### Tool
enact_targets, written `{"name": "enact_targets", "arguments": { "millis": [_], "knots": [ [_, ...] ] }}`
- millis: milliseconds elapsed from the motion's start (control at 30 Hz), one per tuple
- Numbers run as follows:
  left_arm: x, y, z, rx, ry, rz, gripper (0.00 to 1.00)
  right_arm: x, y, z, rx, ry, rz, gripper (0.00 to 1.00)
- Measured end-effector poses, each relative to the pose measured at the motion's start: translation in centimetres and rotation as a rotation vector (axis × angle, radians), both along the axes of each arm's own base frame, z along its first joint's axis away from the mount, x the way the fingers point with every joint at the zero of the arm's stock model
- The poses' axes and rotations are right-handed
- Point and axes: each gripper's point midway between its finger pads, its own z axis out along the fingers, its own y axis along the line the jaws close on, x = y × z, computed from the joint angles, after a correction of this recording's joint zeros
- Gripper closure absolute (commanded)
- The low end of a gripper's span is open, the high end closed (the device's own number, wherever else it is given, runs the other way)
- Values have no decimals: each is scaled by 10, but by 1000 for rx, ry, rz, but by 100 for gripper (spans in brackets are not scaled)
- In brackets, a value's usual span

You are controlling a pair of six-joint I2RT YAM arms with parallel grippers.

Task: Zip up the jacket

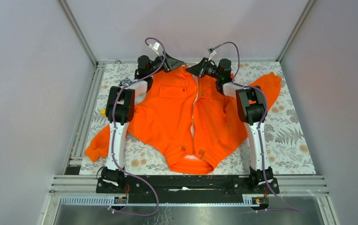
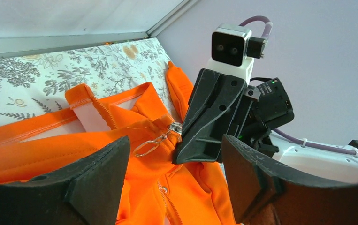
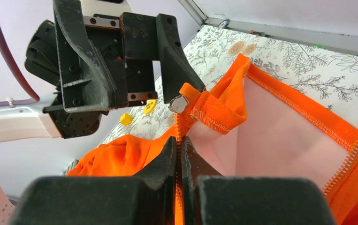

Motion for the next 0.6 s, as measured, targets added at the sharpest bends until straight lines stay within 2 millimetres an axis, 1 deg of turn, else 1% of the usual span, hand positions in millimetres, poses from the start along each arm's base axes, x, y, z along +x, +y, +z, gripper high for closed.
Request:
{"name": "enact_targets", "arguments": {
  "millis": [100,200,267,333,400,600],
  "knots": [
    [-1,-9,-9,-17,15,-24,29,0,0,-3,4,11,1,100],
    [-4,-17,-26,-17,58,-44,39,0,0,-2,6,13,1,100],
    [-6,-21,-32,-18,76,-55,48,0,0,-1,6,11,1,100],
    [-8,-23,-32,-21,82,-63,56,1,1,0,7,9,2,100],
    [-9,-24,-29,-26,74,-67,62,1,1,1,7,6,3,100],
    [-11,-20,-27,-46,51,-67,67,1,1,0,3,3,2,100]
  ]
}}
